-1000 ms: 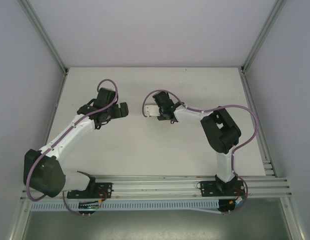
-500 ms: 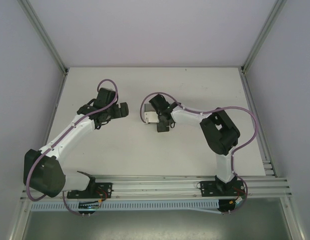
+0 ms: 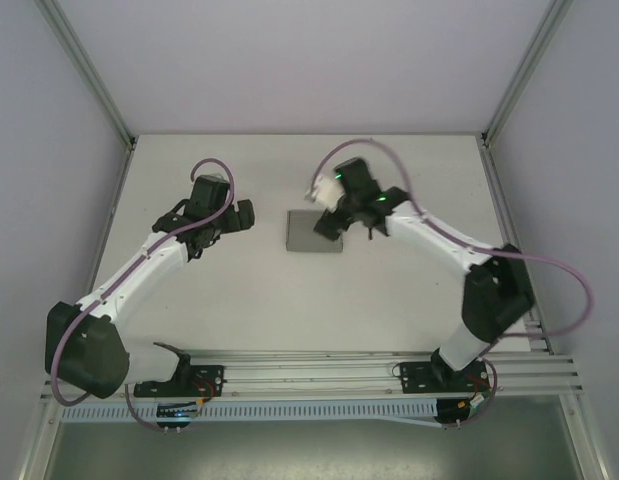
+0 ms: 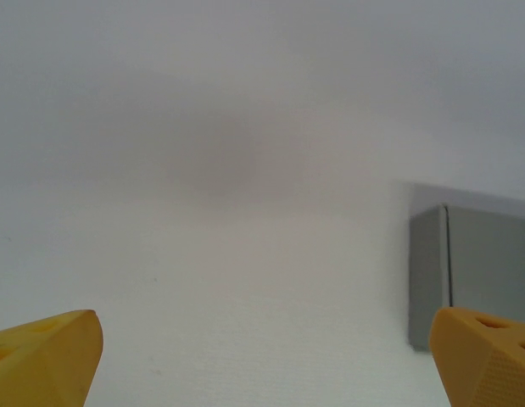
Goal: Assemble paper box
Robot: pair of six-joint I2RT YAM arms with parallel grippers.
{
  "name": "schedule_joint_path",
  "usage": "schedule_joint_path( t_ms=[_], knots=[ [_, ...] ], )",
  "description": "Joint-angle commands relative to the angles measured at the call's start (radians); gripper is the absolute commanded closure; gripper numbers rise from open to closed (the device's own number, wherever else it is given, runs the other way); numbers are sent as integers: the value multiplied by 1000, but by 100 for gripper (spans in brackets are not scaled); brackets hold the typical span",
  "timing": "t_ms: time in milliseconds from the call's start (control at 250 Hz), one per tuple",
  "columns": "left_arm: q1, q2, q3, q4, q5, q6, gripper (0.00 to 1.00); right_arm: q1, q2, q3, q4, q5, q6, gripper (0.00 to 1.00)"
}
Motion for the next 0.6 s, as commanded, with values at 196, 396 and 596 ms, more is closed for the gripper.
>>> schedule_joint_path(
  t_ms=[196,396,596],
  knots=[
    [173,21,-381,813,-298,317,2,-453,-206,-444,495,77,593,1],
    [243,139,-405,985,-259,485,1,-587,-201,-663,768,54,641,1],
    [275,226,-541,1278,-180,514,1,-585,-232,-804,941,106,580,1]
  ],
)
